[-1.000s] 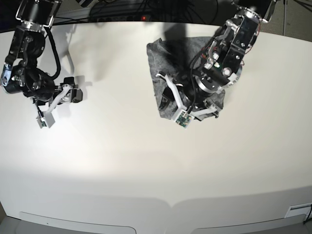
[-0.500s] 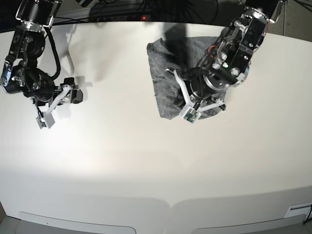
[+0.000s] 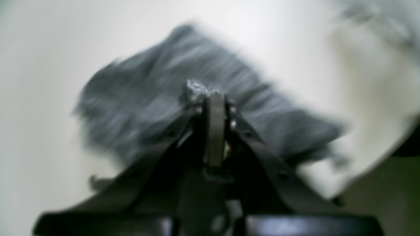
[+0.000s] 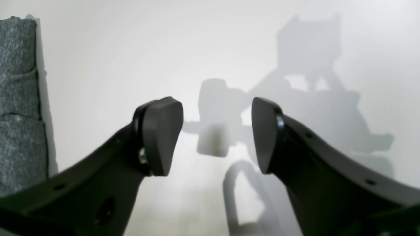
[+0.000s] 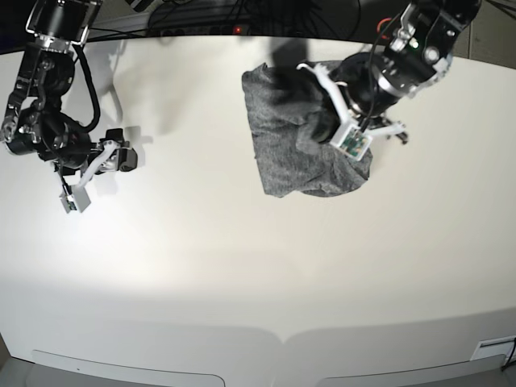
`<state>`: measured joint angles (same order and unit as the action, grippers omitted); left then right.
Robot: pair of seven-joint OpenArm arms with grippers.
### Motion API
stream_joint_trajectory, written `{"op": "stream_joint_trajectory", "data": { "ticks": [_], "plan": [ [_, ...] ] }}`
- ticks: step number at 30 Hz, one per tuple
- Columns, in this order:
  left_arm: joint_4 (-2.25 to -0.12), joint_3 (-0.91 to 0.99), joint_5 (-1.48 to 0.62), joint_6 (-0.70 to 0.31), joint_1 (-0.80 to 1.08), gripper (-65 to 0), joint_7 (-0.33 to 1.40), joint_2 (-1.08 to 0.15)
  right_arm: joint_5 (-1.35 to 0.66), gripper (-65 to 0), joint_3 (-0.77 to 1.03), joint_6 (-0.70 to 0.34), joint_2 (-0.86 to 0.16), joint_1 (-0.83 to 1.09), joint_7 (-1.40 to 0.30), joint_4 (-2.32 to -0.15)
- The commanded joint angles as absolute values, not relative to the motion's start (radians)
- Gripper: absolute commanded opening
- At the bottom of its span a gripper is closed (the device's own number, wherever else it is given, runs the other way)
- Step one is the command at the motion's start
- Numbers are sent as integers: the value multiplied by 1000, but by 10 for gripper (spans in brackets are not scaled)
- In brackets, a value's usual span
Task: Fold the T-shirt properly
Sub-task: 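Drag the grey bundle with the left gripper toward its arm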
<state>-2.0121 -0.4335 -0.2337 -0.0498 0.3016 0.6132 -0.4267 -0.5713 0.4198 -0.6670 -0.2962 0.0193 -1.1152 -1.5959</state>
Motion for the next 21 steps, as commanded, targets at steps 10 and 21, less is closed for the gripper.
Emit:
{"op": "stream_joint_trajectory", "data": {
  "ticks": [10,21],
  "plan": [
    [-2032,-244,-122,-7,503,-650,579,-441,-587,-281,425,-673,-313,3,-1089,-1610],
    [-2028,-156,-7,-6,629,-650,579,-441,-587,-281,425,-673,-313,3,-1088,-1610]
  ]
}}
